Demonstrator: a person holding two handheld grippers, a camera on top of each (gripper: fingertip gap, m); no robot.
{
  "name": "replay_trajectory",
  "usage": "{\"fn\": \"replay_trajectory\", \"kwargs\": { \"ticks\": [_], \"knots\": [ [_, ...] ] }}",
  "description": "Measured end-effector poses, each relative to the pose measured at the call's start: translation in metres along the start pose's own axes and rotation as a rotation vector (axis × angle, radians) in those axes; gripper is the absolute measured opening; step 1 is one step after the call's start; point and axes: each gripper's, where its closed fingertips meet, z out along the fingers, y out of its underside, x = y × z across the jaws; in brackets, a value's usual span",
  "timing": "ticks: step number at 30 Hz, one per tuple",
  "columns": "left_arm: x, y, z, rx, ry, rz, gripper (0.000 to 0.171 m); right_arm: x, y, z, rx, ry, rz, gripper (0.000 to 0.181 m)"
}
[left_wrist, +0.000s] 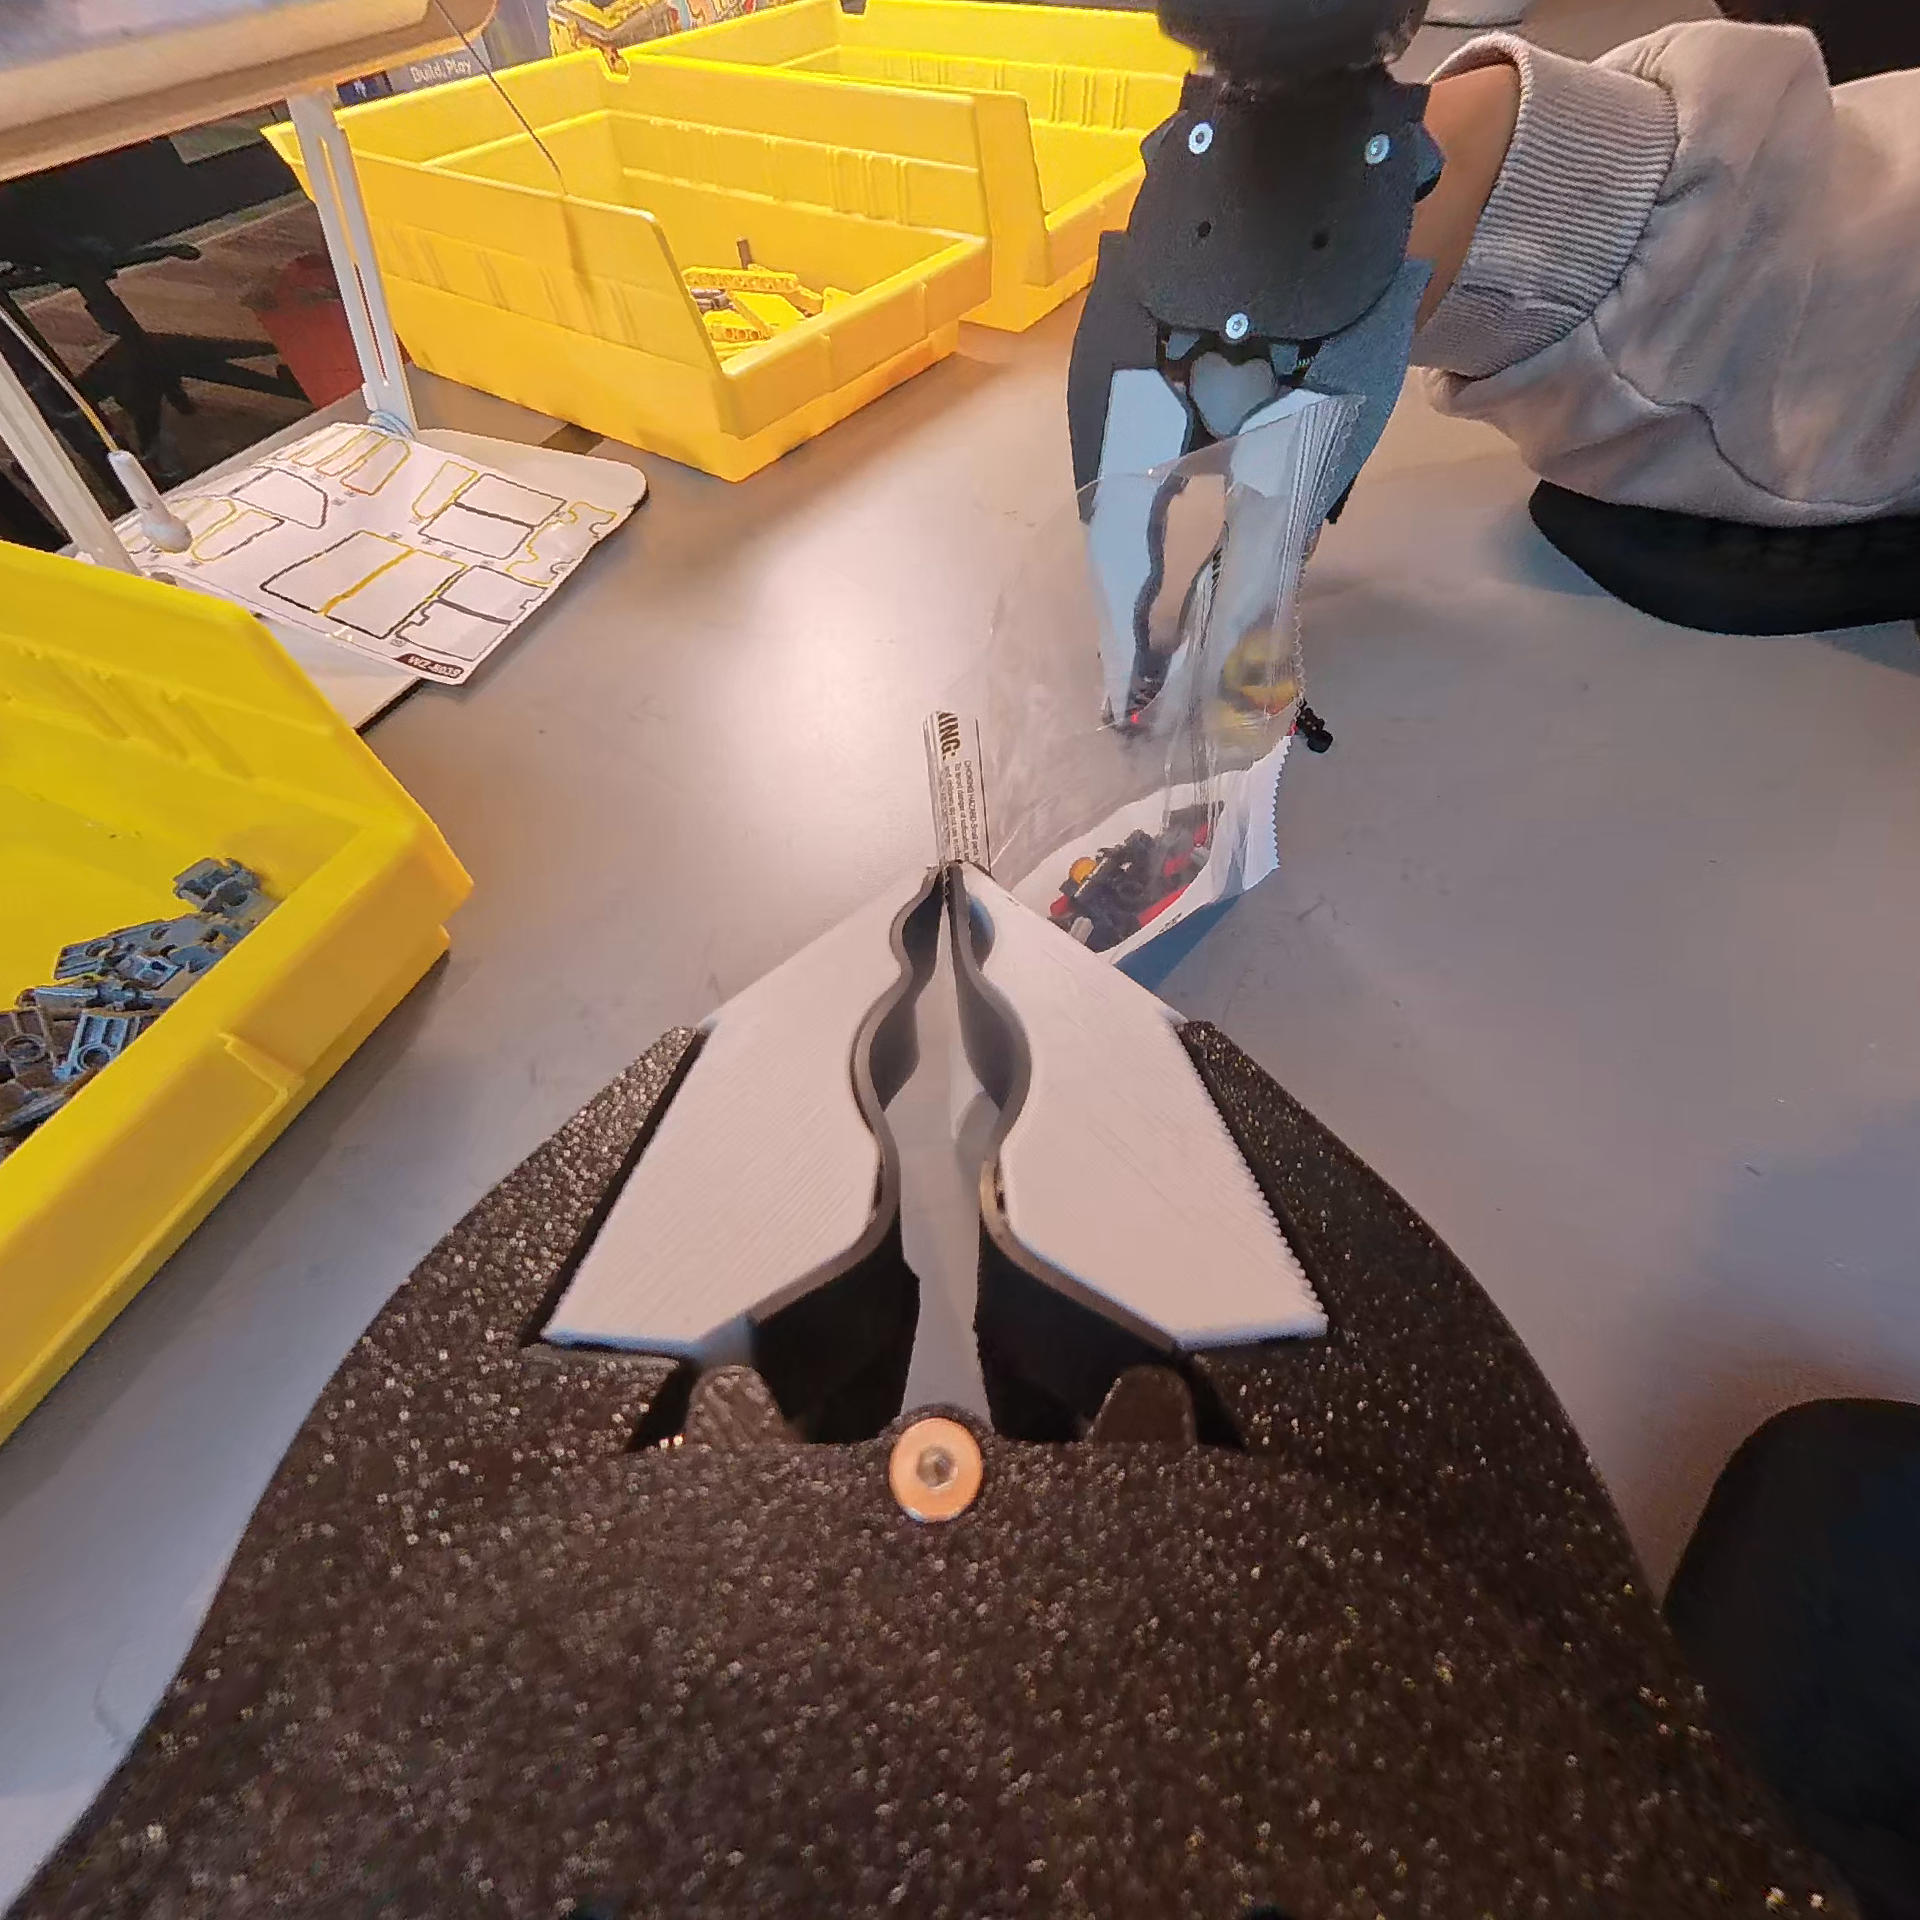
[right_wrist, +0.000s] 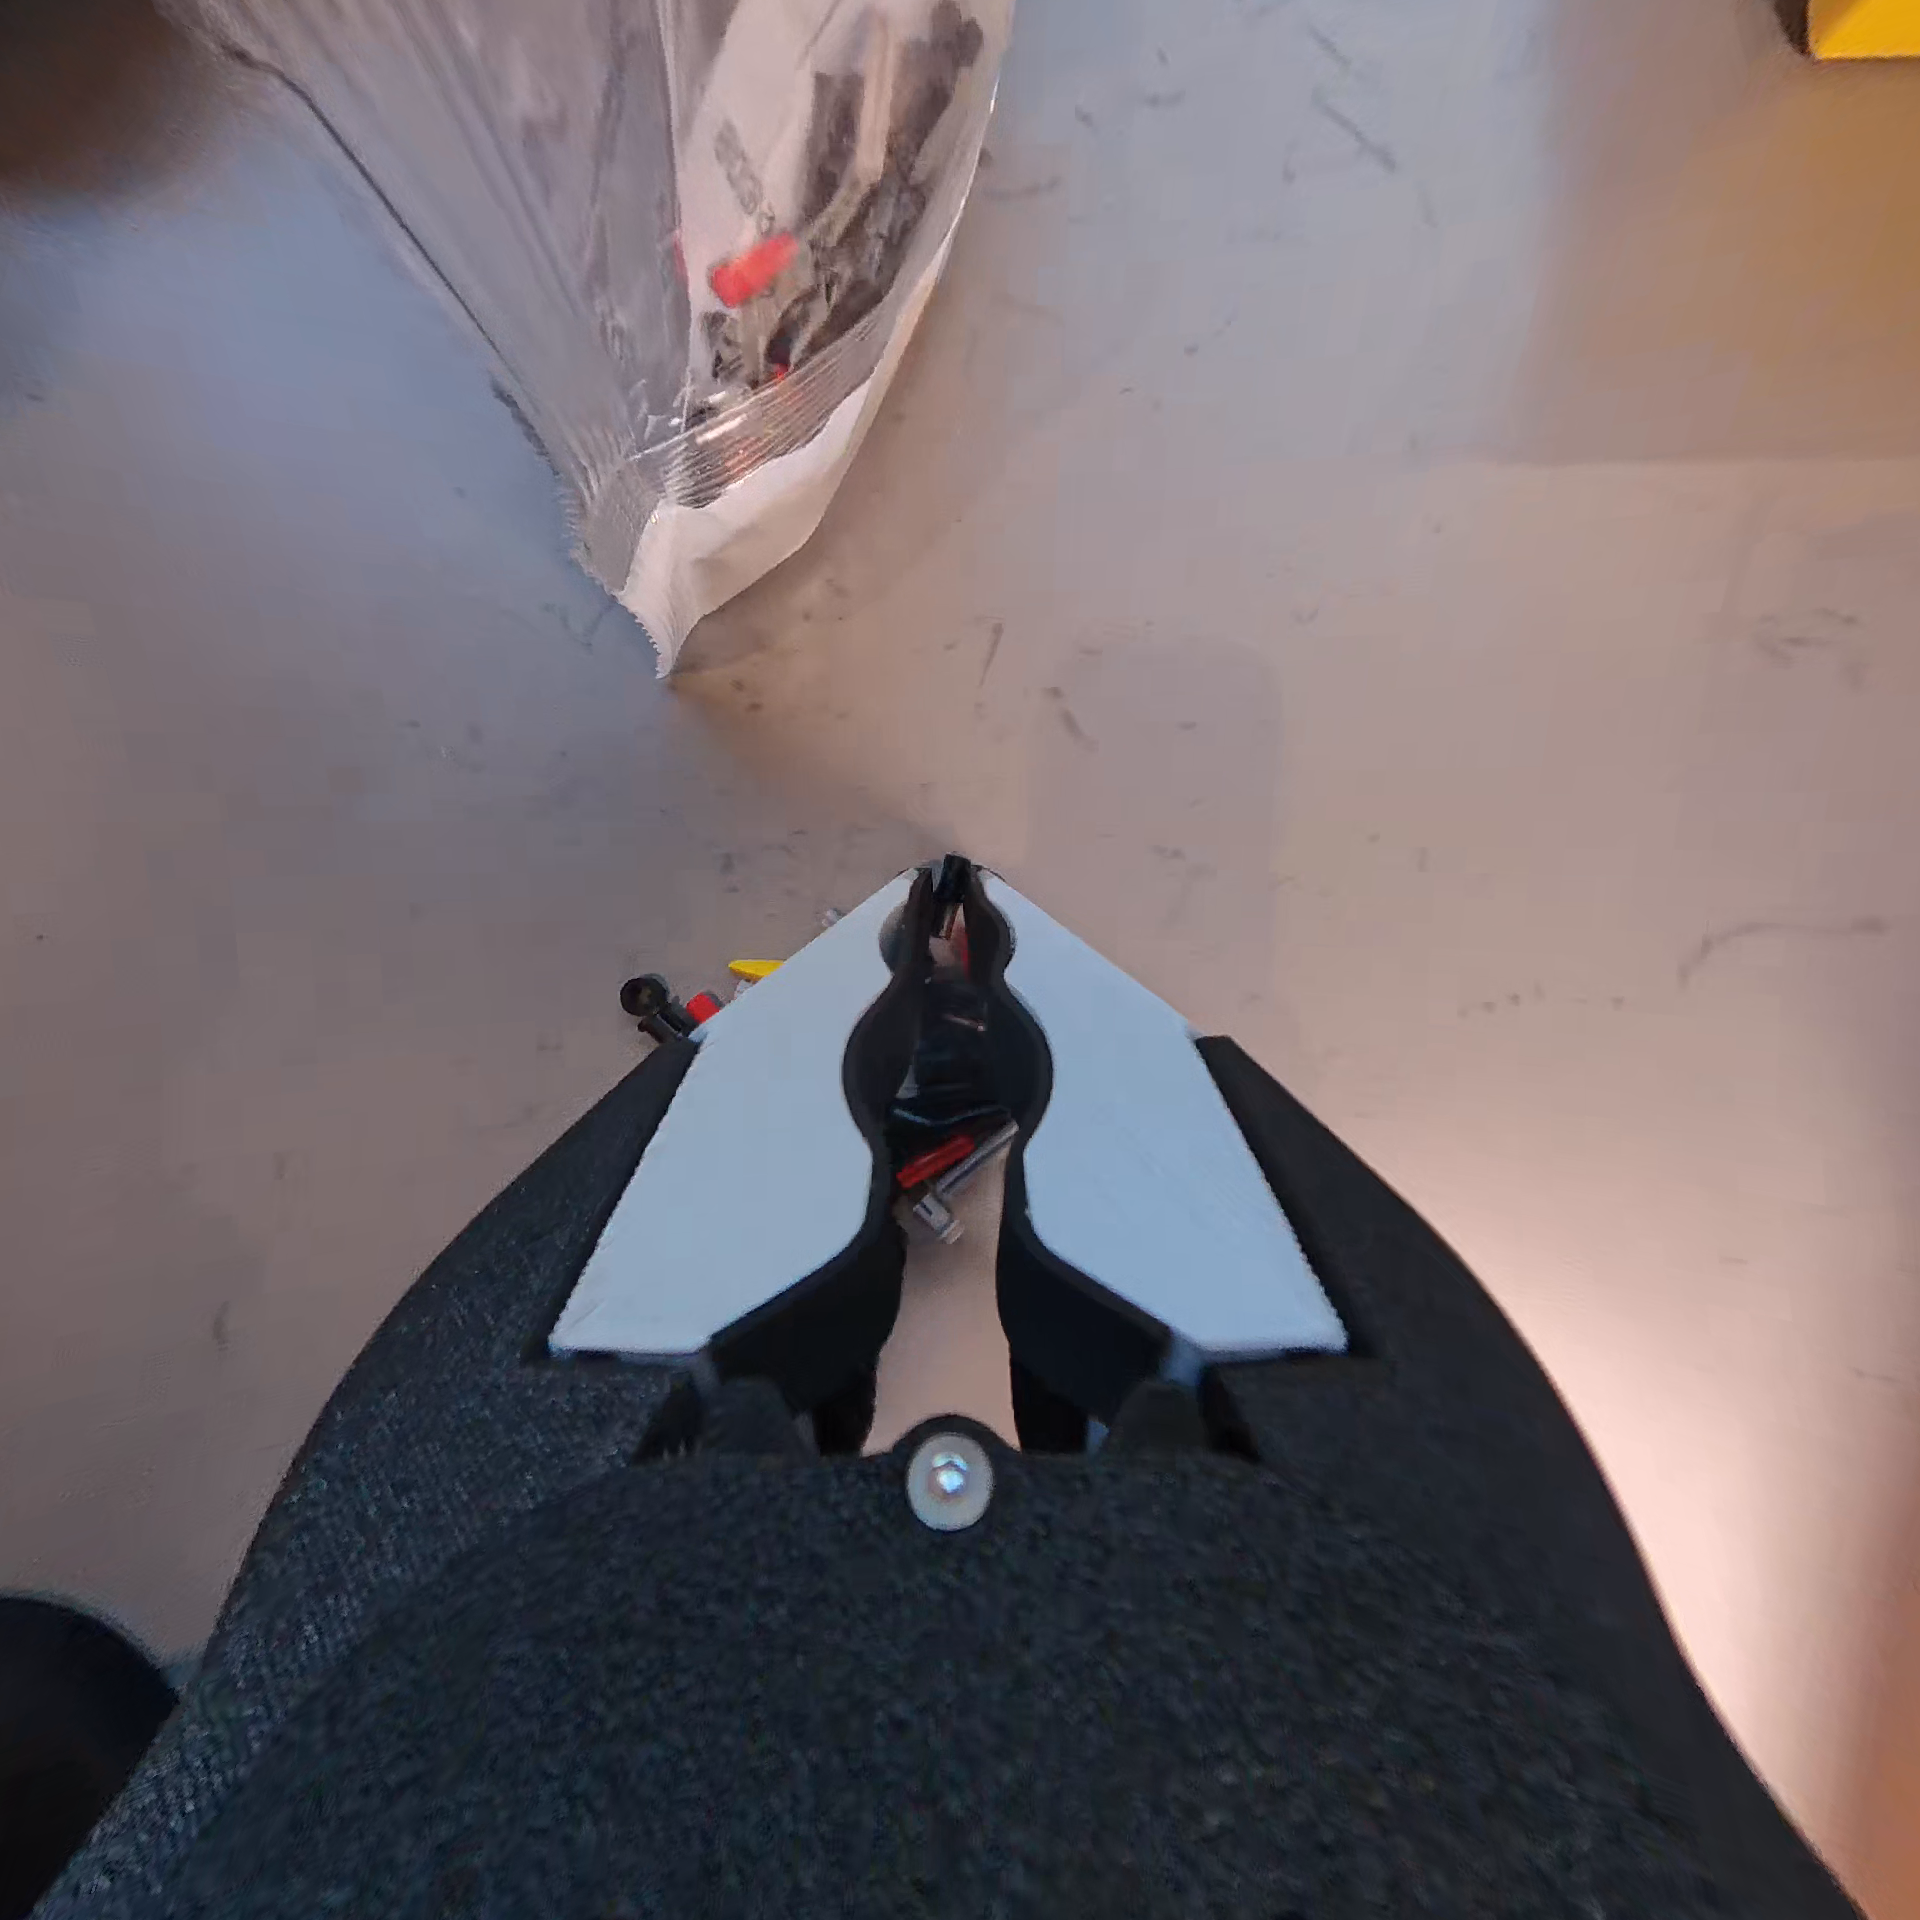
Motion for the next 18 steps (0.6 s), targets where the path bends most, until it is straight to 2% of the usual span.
{"fn": "replay_trajectory", "kwargs": {
  "ticks": [2, 5, 8, 9, 11, 13, 16, 18],
  "knots": [
    [0.0, 0.0, 0.0, -0.001, 0.0, 0.001, 0.0, 0.008, -0.021, -0.011, 0.121, 0.041, 0.003, 0.005],
    [0.0, 0.0, 0.0, -0.002, 0.0, 0.002, 0.0, 0.021, -0.079, -0.054, 0.476, 0.14, -0.001, 0.005],
    [0.0, 0.0, 0.001, 0.0, 0.003, 0.002, 0.0, 0.015, -0.128, -0.094, 0.824, 0.13, 0.067, 0.005],
    [0.001, 0.0, 0.002, -0.001, 0.004, 0.002, 0.0, 0.011, -0.138, -0.096, 0.882, 0.12, 0.083, 0.005],
    [0.001, 0.0, 0.003, -0.002, 0.005, 0.003, 0.0, 0.008, -0.143, -0.08, 0.84, 0.131, 0.074, 0.006],
    [0.001, 0.0, 0.002, -0.003, 0.001, 0.006, 0.0, 0.008, -0.142, -0.07, 0.807, 0.153, 0.045, 0.016],
    [0.001, 0.0, 0.002, -0.002, 0.002, 0.007, 0.0, 0.016, -0.139, -0.091, 0.889, 0.075, 0.141, 0.02],
    [0.001, 0.0, 0.002, -0.003, 0.003, 0.005, 0.0, 0.022, -0.123, -0.099, 0.854, 0.038, 0.136, 0.019]
  ]
}}
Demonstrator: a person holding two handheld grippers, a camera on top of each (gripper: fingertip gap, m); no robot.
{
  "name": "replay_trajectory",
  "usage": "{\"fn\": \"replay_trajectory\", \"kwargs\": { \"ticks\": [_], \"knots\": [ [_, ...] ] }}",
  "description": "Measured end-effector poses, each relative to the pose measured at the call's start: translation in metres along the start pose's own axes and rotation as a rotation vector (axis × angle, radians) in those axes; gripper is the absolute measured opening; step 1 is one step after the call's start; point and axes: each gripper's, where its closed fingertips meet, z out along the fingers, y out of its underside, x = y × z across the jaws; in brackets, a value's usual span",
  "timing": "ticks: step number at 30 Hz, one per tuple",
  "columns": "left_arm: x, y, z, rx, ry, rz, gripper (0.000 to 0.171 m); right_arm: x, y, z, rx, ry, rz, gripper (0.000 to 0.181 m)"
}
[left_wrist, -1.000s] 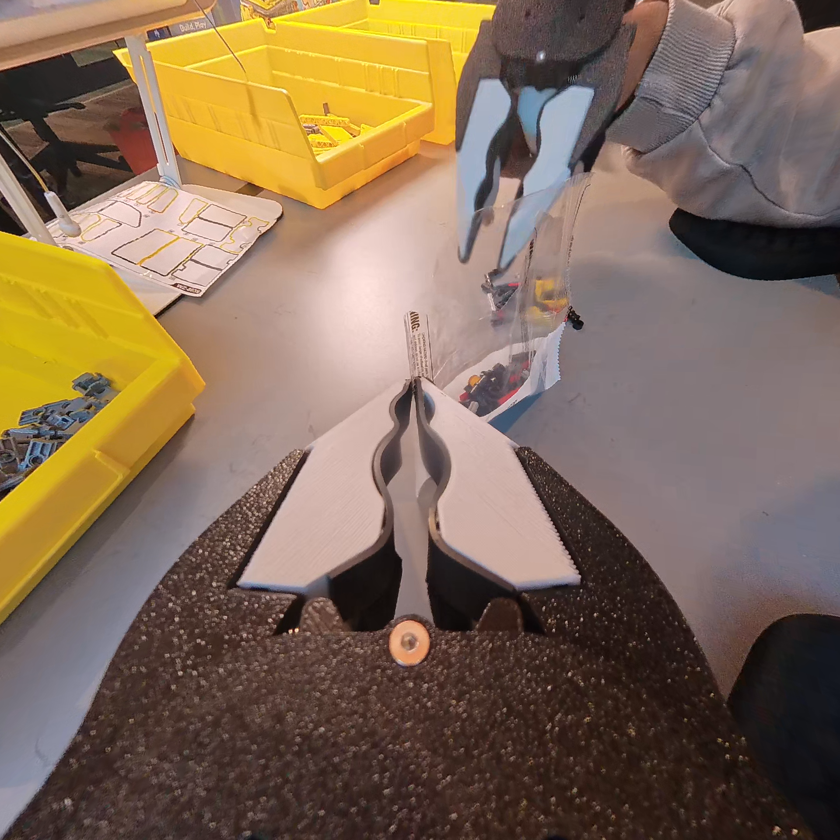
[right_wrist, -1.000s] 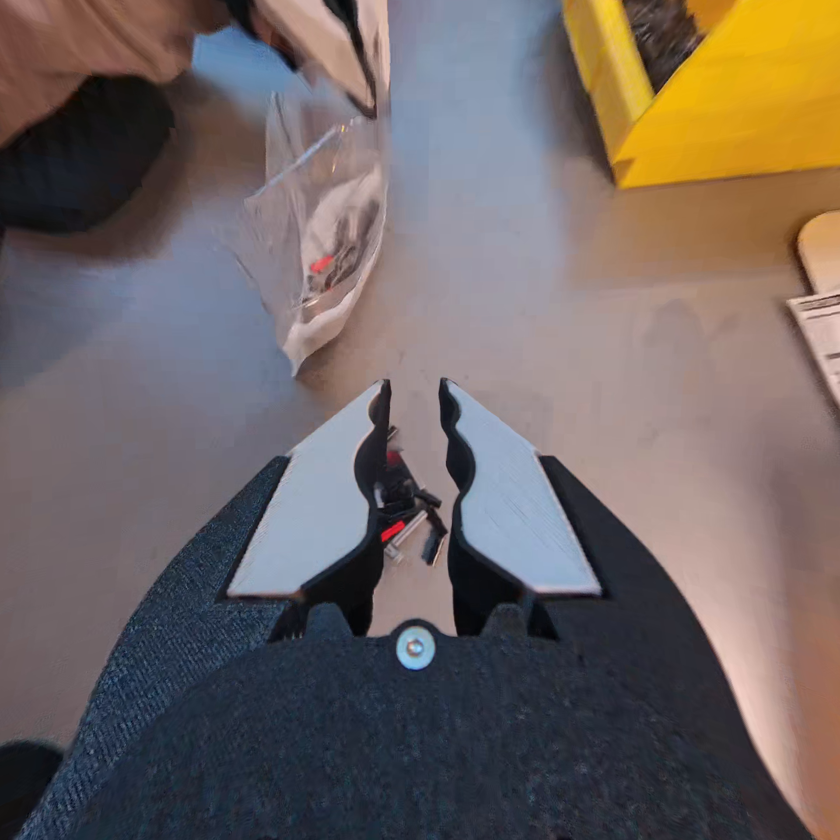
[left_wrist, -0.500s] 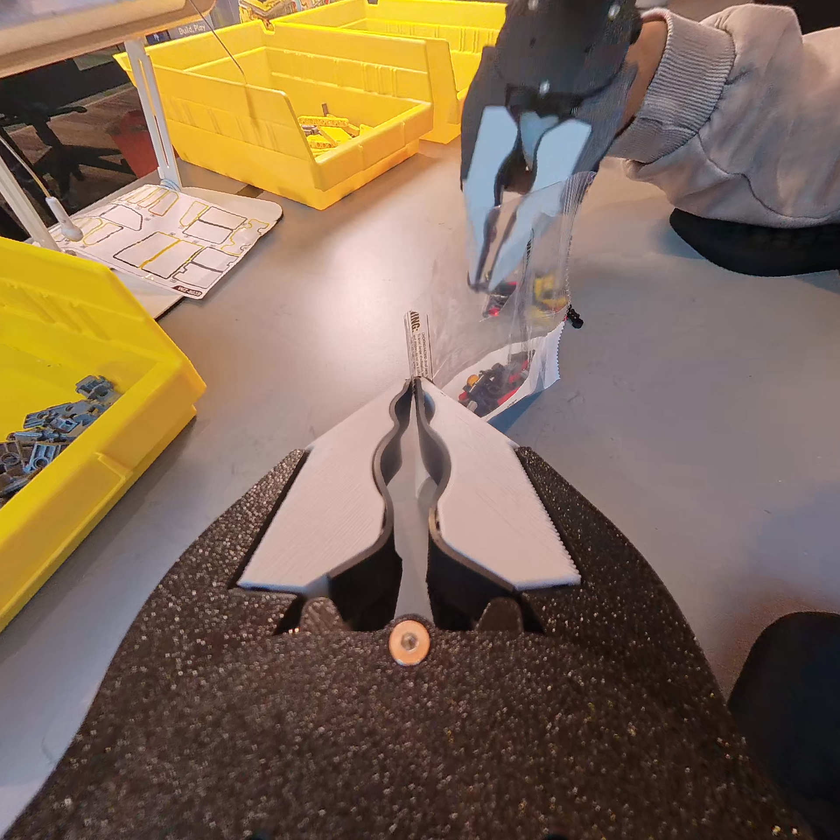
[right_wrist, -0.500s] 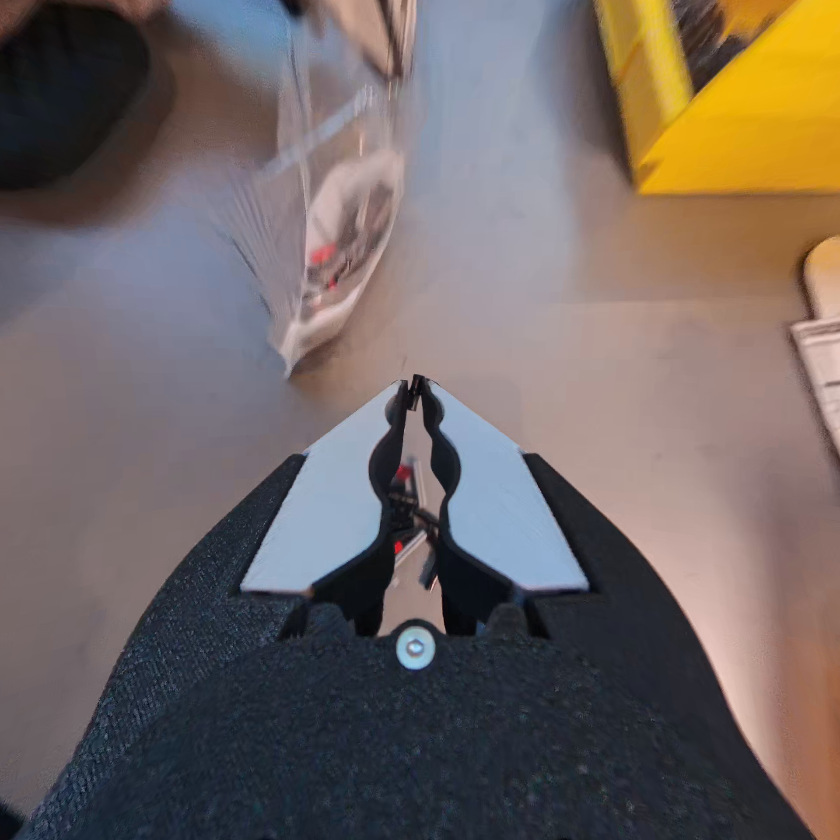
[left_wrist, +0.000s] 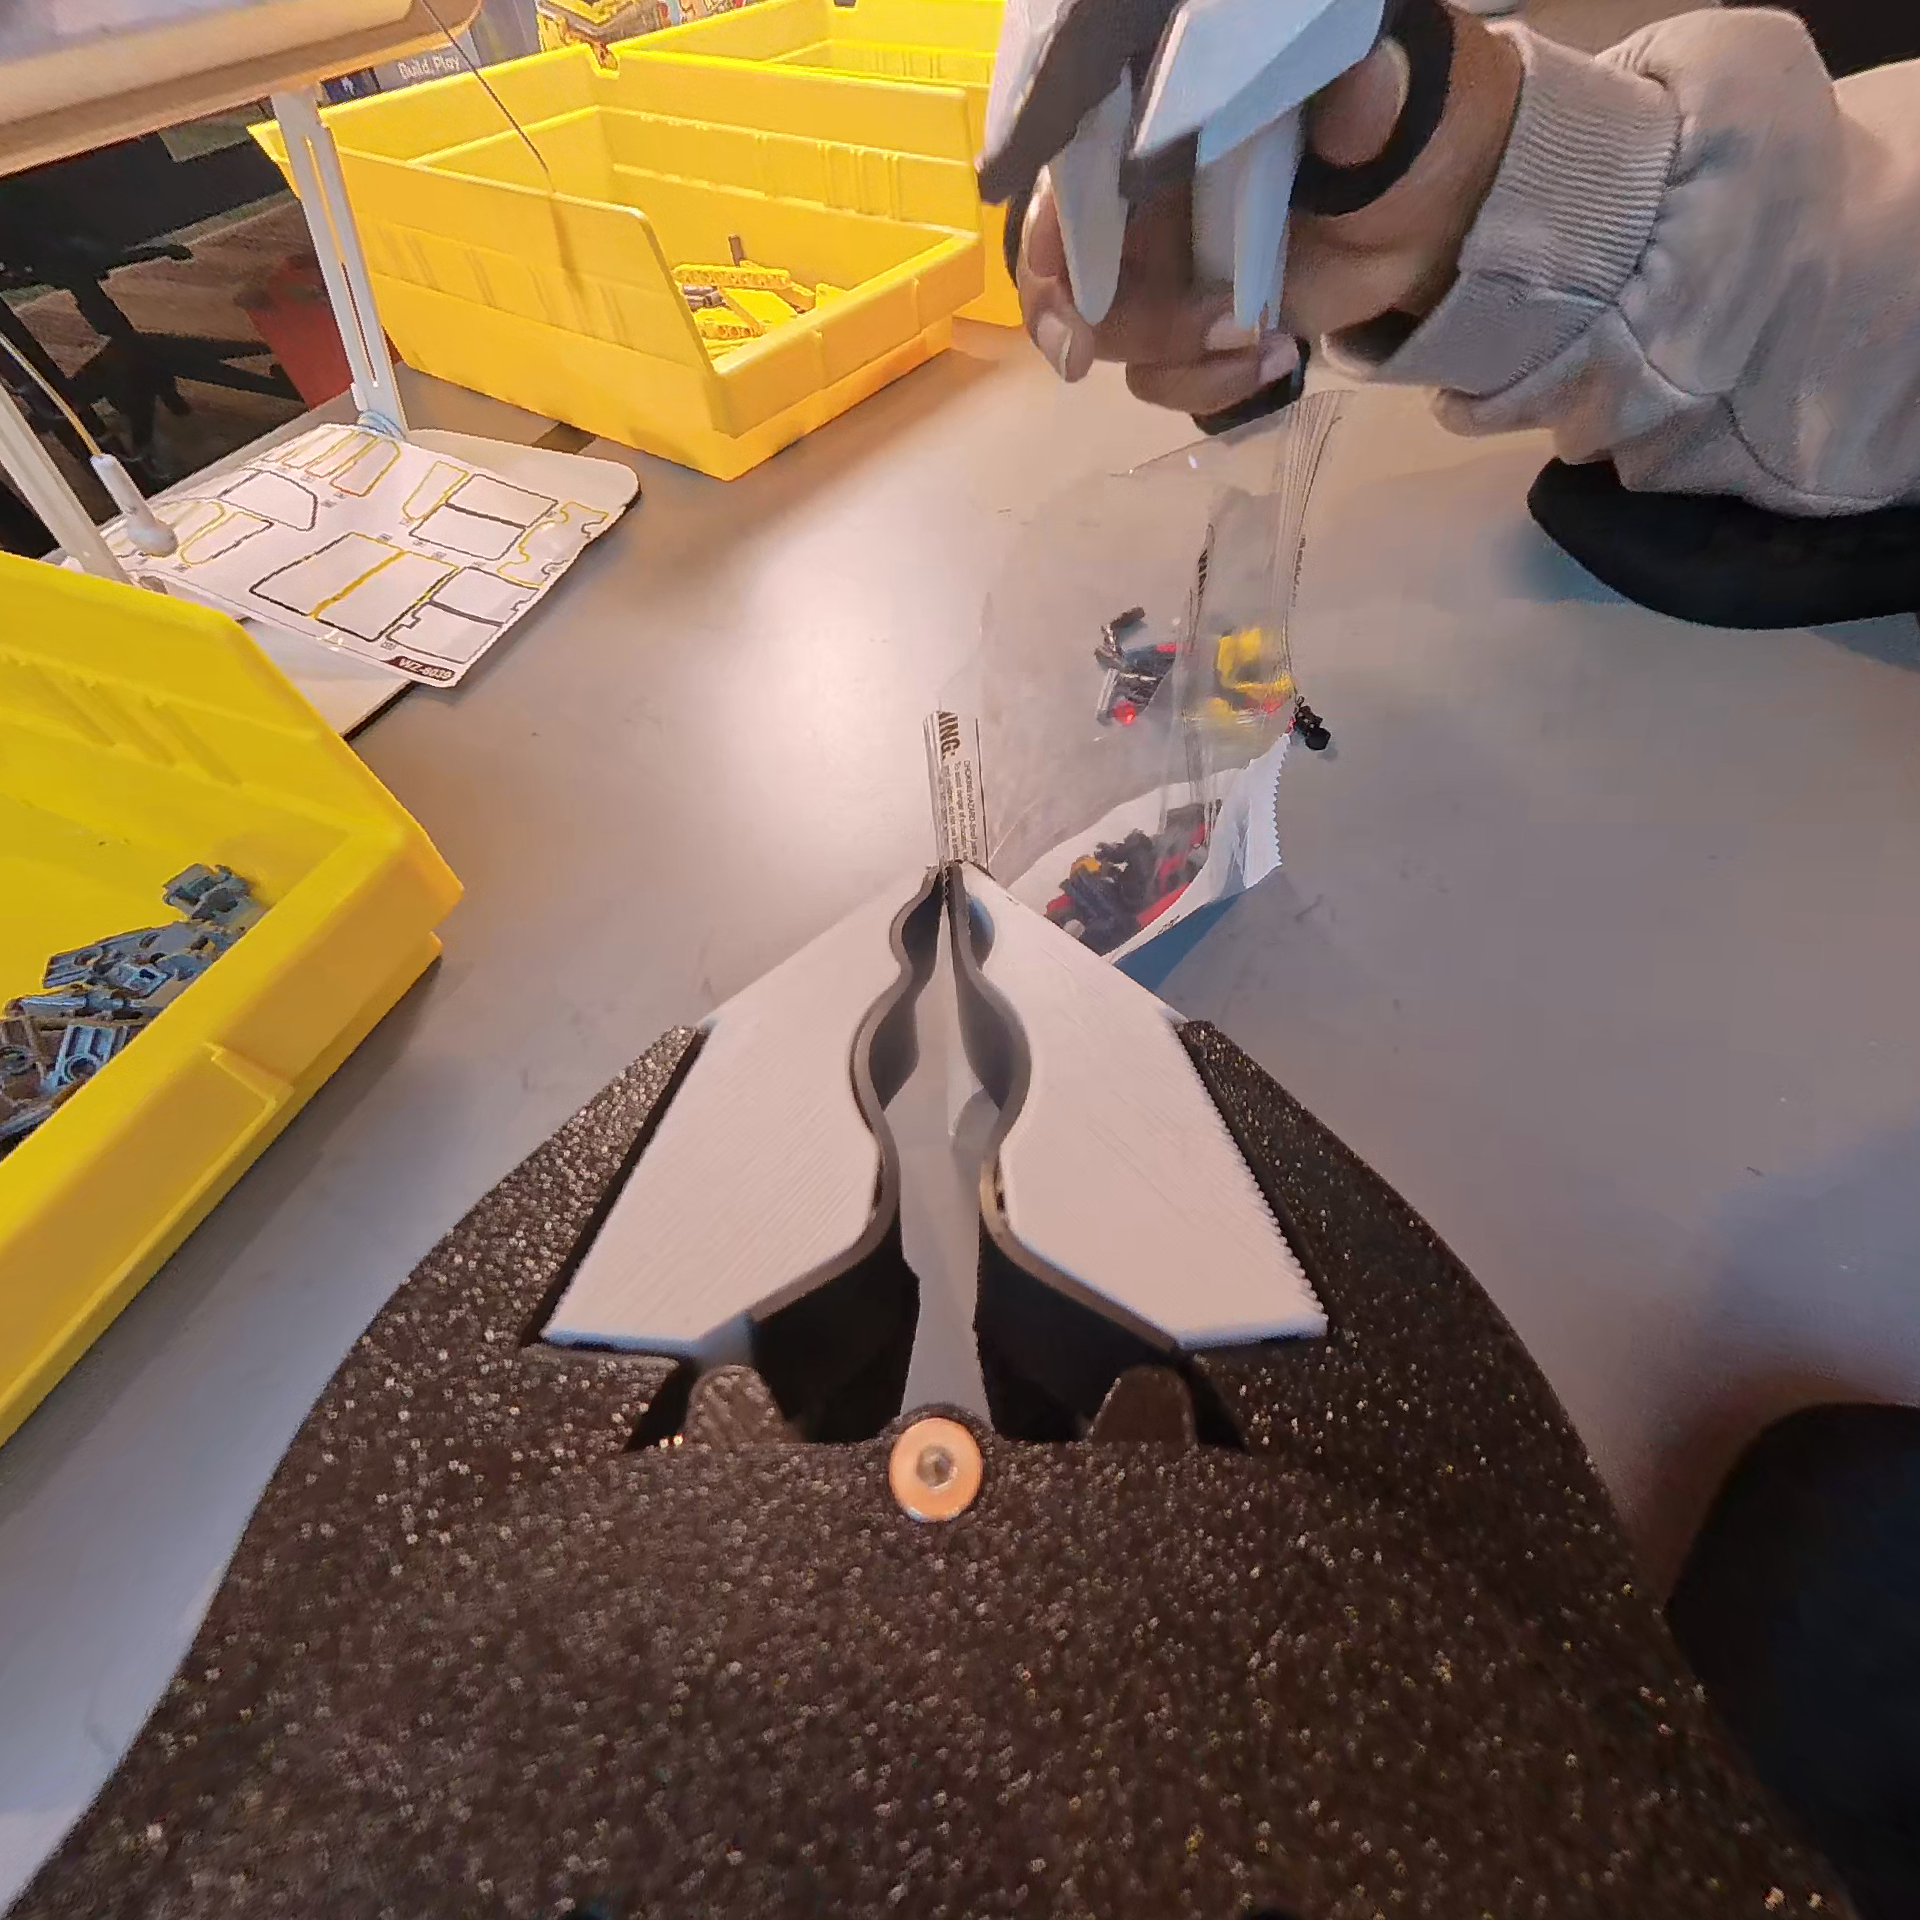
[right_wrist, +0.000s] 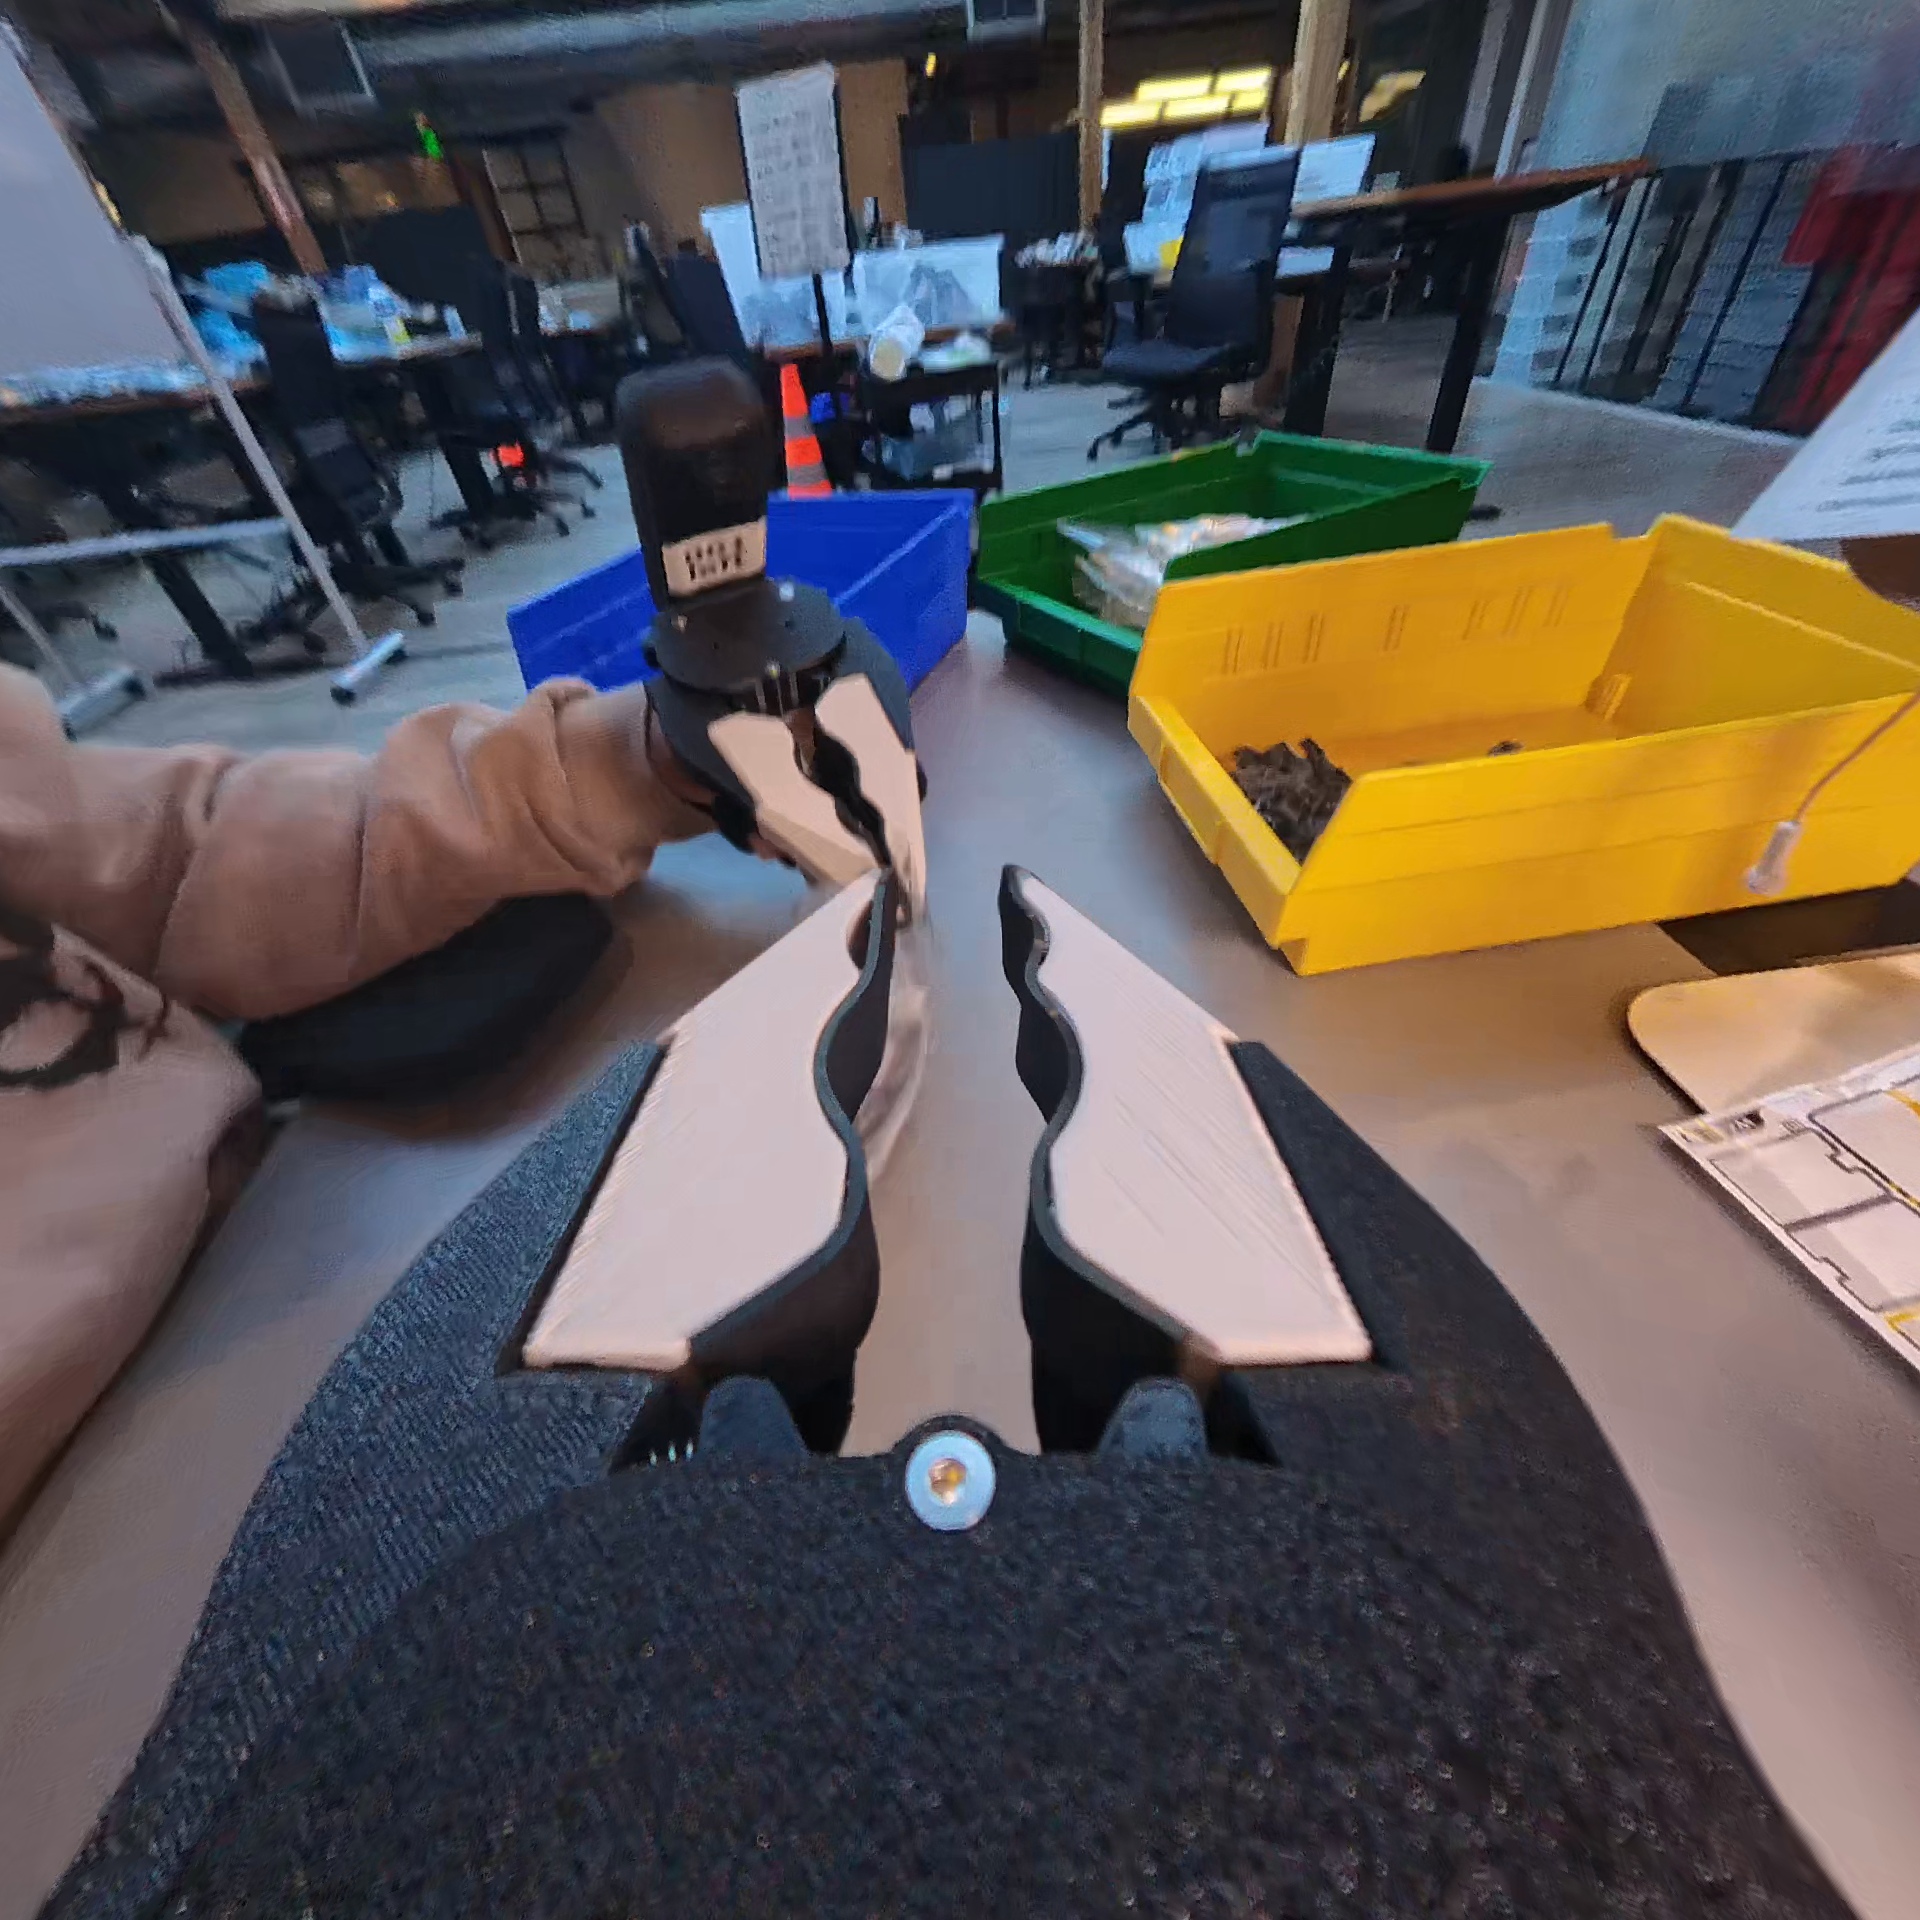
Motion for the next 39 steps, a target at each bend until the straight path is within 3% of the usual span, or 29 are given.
{"fn": "replay_trajectory", "kwargs": {
  "ticks": [3, 5, 8, 13, 18, 20, 23, 25, 26, 29, 31, 36, 39],
  "knots": [
    [0.0, 0.0, 0.0, 0.002, 0.001, -0.002, 0.0, 0.019, 0.067, -0.025, -0.375, 0.02, -0.155, 0.017],
    [0.0, 0.0, 0.001, 0.003, 0.002, -0.004, 0.0, 0.02, 0.115, -0.04, -0.589, -0.027, -0.154, 0.017],
    [0.0, 0.0, 0.0, 0.004, 0.001, -0.005, 0.0, 0.02, 0.146, -0.046, -0.694, -0.054, -0.123, 0.013],
    [0.0, 0.0, 0.0, 0.003, 0.001, -0.003, 0.0, 0.014, 0.16, -0.047, -0.766, -0.086, -0.137, 0.009],
    [0.0, 0.0, 0.0, 0.002, 0.0, -0.002, 0.0, 0.014, 0.161, -0.047, -0.78, -0.083, -0.168, 0.003],
    [0.0, 0.0, 0.0, 0.001, 0.0, -0.001, 0.0, 0.018, 0.15, -0.043, -0.723, -0.057, -0.18, 0.003],
    [0.0, 0.0, 0.001, 0.002, 0.0, -0.001, 0.0, 0.023, 0.079, -0.018, -0.41, 0.051, -0.22, 0.003],
    [-0.001, 0.0, 0.001, 0.006, 0.002, -0.008, 0.0, 0.006, 0.025, 0.005, -0.174, 0.05, -0.198, 0.004],
    [-0.001, 0.0, 0.002, 0.008, 0.003, -0.011, 0.0, -0.002, 0.011, 0.016, -0.126, 0.051, -0.194, 0.004],
    [-0.001, 0.0, 0.001, 0.007, -0.002, -0.01, 0.0, -0.014, 0.019, 0.046, -0.201, 0.05, -0.232, 0.004],
    [0.0, 0.0, 0.001, 0.005, -0.004, -0.006, 0.0, -0.012, 0.027, 0.05, -0.222, 0.066, -0.22, 0.015],
    [0.0, 0.0, 0.002, 0.007, 0.0, -0.009, 0.0, -0.007, 0.017, 0.012, -0.174, -0.015, -0.065, 0.015],
    [0.0, 0.0, 0.002, 0.008, 0.0, -0.009, 0.0, 0.005, 0.065, -0.018, -0.447, -0.024, -0.072, 0.015]
  ]
}}
